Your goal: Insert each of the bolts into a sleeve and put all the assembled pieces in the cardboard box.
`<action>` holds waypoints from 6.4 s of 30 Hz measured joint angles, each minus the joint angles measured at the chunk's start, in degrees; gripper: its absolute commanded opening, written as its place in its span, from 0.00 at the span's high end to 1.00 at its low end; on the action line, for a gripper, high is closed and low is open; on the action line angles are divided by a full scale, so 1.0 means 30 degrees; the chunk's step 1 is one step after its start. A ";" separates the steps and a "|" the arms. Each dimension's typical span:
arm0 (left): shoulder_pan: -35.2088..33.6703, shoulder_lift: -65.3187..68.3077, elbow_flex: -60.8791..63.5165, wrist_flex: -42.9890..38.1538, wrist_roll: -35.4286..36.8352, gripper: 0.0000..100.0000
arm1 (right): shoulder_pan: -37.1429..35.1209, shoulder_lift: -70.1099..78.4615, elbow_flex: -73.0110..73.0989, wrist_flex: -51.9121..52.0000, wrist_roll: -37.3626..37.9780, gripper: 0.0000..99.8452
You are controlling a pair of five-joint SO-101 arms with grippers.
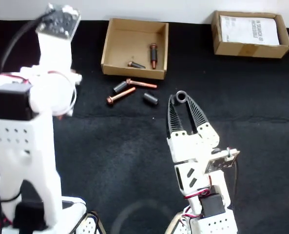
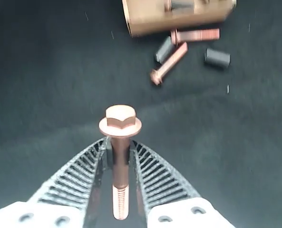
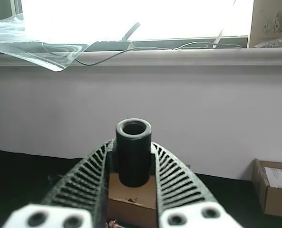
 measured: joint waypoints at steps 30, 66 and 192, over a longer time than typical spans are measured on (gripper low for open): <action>0.8938 -1.1311 2.4059 -2.9890 0.0029 0.99 | -0.2051 0.0000 0.0000 0.4161 -0.0147 0.99; 1.1985 -1.1516 2.1451 -2.7370 0.8469 0.99 | -0.2051 0.0000 0.0000 0.4161 -0.0147 0.99; -0.0586 -2.7136 3.8183 -1.7026 0.4982 0.98 | -0.0879 3.3729 -2.8220 0.6828 0.1319 0.99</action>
